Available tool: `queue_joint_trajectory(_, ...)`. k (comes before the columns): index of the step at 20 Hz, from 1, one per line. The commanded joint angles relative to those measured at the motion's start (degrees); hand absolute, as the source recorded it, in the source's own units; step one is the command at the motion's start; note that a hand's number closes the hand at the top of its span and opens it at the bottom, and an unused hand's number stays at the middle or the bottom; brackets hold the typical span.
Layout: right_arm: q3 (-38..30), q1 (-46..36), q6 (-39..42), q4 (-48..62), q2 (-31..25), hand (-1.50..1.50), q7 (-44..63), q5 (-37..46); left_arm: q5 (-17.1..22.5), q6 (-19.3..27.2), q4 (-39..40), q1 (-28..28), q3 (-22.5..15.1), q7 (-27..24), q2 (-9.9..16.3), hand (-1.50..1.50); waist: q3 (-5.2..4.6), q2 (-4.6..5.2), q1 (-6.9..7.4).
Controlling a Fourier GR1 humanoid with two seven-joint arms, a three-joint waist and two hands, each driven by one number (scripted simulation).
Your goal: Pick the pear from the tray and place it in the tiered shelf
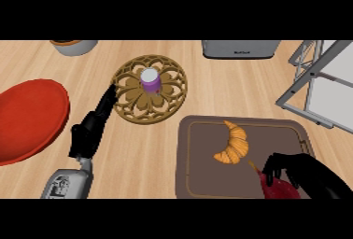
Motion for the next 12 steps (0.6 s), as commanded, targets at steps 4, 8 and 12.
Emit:
queue_joint_trajectory(4, -5.2, 3.4, 7.0, -5.4, -11.3, 1.5, -27.8, -12.0, 0.7, 0.6, -0.3, 1.0, 2.0, 0.1, 0.9, 0.0, 0.36, 0.13, -3.53)
queue_joint_trajectory(8, -16.1, 4.4, 10.0, -3.0, -16.3, 1.5, -40.2, -20.4, 0.4, 1.3, -0.8, 1.5, 2.9, -0.5, 1.7, 0.0, 0.26, 0.3, -4.69)
queue_joint_trajectory(12, -27.9, 6.8, 14.4, 3.6, -21.6, 1.5, -51.8, -28.3, 0.2, 1.8, -1.3, 1.7, 2.8, -0.5, 1.3, 0.0, 0.11, 0.39, -5.71)
